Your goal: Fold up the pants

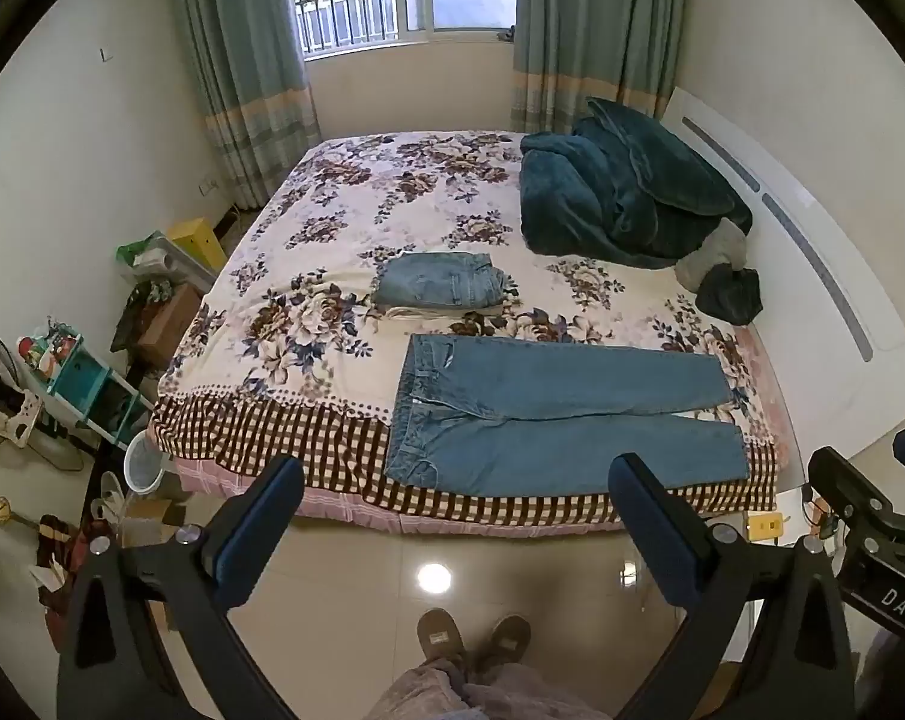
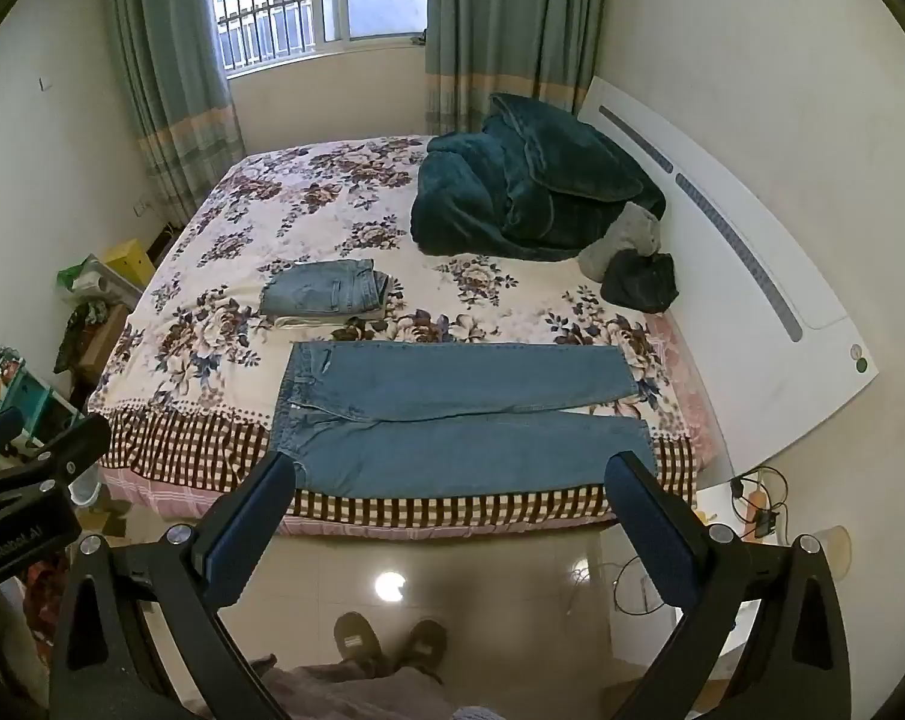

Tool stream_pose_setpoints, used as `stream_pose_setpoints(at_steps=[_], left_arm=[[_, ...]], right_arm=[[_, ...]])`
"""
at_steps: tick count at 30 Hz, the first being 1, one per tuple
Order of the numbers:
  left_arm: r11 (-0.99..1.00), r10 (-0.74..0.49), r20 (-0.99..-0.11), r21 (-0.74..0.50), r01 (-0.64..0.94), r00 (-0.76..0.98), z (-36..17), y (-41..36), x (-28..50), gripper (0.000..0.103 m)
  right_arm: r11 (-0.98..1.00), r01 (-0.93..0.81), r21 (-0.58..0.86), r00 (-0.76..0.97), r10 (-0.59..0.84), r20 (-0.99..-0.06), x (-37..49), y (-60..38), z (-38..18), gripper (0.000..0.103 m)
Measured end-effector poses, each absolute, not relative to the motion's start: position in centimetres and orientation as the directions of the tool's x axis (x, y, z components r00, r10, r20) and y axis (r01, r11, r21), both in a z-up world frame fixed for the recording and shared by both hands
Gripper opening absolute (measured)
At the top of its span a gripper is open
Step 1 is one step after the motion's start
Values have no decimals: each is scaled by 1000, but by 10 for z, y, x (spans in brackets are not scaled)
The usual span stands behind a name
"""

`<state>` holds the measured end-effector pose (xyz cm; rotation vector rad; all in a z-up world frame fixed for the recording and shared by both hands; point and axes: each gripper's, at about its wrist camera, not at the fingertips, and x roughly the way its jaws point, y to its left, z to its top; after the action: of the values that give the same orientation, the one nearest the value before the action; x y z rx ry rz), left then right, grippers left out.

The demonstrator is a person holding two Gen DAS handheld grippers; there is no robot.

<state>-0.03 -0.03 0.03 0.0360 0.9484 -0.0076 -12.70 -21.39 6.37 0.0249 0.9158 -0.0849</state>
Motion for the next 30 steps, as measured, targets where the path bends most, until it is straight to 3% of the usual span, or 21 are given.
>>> stream_pose_setpoints(at_steps=[30], left_arm=[[1000, -2, -802, 6, 10, 597, 29, 8, 6, 103]], right_arm=[[998, 63, 11, 616, -31, -787, -120, -203, 87, 103]])
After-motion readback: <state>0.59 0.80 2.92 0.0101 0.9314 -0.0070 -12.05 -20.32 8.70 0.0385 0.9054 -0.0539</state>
